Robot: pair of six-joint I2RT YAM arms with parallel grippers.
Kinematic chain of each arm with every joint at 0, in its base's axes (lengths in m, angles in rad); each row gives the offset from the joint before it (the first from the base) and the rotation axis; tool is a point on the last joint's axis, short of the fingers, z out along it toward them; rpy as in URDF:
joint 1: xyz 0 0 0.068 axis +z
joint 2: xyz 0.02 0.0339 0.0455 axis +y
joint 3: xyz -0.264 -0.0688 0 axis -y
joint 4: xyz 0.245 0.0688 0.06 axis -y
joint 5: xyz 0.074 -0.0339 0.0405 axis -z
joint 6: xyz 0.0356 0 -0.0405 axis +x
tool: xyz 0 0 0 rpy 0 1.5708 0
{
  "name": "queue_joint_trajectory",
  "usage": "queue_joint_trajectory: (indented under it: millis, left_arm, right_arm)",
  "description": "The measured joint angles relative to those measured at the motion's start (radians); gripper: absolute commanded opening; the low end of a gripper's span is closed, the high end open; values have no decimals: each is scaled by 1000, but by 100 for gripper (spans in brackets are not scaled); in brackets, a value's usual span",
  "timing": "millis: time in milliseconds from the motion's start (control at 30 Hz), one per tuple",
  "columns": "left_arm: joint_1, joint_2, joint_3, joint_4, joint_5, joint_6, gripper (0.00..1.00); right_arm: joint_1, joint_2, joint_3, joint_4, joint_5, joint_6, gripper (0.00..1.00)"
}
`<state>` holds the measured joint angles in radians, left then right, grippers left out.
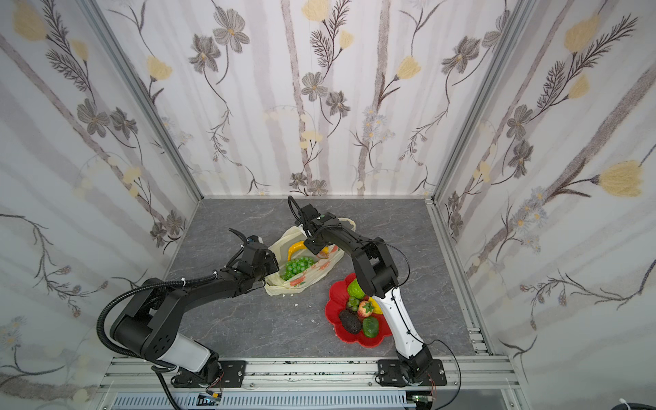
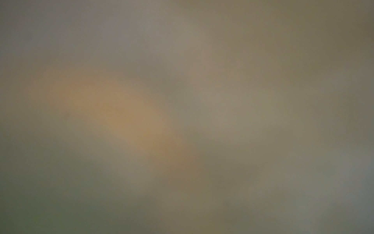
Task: Take fruits out of the plastic bag
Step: Pick up the fruit from the plastic bag.
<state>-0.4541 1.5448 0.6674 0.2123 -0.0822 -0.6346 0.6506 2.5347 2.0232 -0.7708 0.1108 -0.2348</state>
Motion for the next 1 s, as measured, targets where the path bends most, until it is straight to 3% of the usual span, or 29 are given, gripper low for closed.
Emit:
queue_joint_trajectory:
  millis: [467, 1000]
  left_arm:
    - [2, 10, 0, 0, 0, 3, 0]
    - [4, 2, -6, 0, -4, 2, 0]
  right_arm:
    - [21, 5, 0, -31, -34, -26, 26]
    - [34, -93, -16, -32, -76, -24, 24]
